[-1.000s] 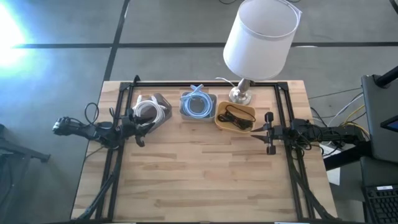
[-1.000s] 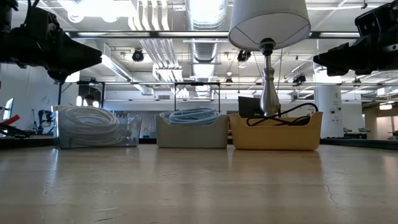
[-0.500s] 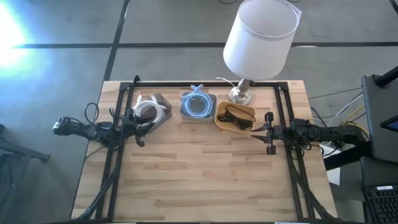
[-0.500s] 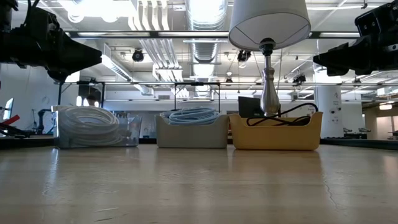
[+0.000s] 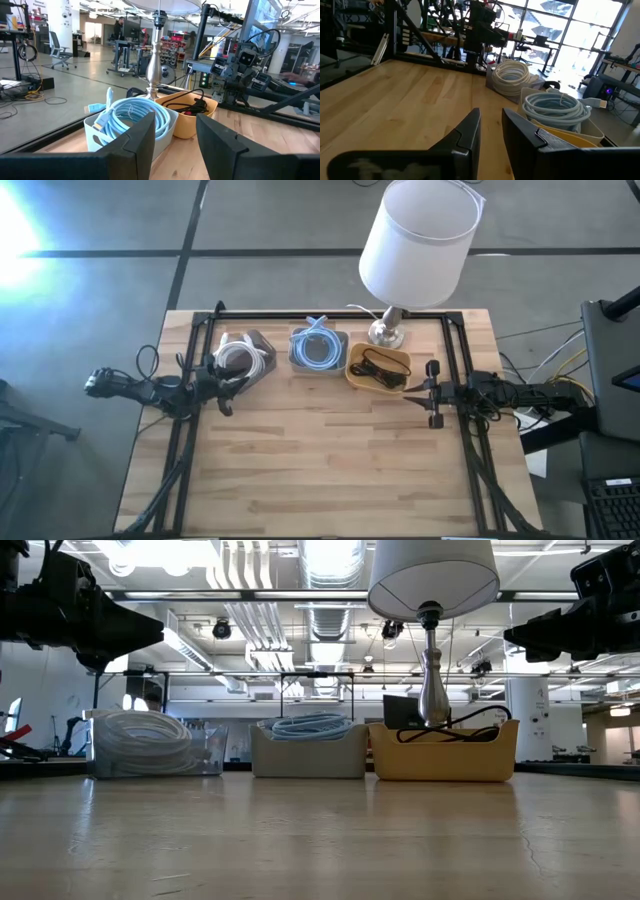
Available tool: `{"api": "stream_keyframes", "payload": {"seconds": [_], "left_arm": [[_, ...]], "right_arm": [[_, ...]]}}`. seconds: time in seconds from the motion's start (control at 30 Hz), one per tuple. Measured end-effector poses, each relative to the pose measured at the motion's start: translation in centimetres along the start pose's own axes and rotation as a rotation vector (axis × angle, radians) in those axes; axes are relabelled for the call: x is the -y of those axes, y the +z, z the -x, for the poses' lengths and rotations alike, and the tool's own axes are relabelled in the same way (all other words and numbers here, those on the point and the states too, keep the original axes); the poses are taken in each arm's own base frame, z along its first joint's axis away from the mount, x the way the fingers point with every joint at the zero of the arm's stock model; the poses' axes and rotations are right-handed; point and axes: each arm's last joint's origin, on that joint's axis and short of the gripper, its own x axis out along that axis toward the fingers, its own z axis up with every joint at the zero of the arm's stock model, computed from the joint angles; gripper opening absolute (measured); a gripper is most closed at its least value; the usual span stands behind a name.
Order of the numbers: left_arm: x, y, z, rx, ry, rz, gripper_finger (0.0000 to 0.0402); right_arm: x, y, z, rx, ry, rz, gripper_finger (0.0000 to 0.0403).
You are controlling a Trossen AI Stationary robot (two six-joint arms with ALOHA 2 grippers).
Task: Pick & Place USB Port
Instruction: Return to Home Position
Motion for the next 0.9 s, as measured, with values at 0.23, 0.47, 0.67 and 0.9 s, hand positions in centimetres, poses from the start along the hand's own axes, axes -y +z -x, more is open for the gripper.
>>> {"api": "stream_keyframes", "payload": {"seconds": [0.23,0.47,0.67,0.9], "left_arm": [[0.0,-0.01,0.0,0.0,0.0,0.0,0.0147],[0.0,0.0,0.0,0.0,0.0,0.0,0.0147],[0.0,0.0,0.0,0.0,0.0,0.0,0.0147],[0.0,-0.01,0.0,0.0,0.0,0.0,0.0147]], "right_arm": [[0.0,0.0,0.0,0.0,0.0,0.0,0.0086],[0.0,0.0,0.0,0.0,0.0,0.0,0.0086],[0.0,0.0,0.0,0.0,0.0,0.0,0.0075],[0.0,0.0,0.0,0.0,0.0,0.0,0.0068]]}}
